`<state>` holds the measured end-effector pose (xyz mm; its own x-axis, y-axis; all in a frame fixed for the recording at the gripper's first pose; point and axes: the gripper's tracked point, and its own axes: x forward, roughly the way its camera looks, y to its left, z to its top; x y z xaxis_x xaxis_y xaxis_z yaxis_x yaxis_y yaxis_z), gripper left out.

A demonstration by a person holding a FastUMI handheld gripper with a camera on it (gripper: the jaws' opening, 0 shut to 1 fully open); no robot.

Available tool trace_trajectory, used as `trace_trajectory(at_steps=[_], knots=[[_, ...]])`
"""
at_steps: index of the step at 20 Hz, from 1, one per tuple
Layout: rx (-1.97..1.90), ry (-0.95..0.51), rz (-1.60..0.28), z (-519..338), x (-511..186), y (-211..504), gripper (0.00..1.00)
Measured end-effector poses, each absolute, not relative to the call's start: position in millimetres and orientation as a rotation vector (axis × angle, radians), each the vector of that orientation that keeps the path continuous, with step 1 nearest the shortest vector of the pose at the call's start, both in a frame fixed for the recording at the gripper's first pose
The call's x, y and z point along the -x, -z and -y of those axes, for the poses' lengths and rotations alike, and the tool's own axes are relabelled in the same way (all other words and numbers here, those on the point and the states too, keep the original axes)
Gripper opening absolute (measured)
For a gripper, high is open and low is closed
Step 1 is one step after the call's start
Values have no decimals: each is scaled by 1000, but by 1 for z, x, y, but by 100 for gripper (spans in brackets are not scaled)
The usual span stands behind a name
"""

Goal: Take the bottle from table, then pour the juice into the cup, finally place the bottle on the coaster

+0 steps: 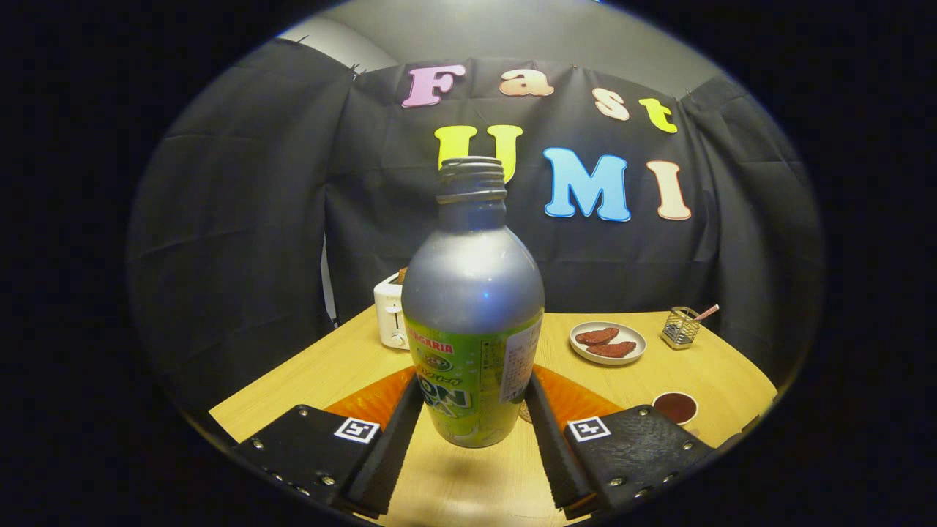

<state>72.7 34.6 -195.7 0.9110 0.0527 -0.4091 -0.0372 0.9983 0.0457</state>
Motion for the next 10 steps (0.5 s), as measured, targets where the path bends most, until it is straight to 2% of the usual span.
trace_trajectory(at_steps=[5,10], knots=[[-243,-51,-416,-21,-74,183,79],[-440,-36,-433,5,-81,199,79]])
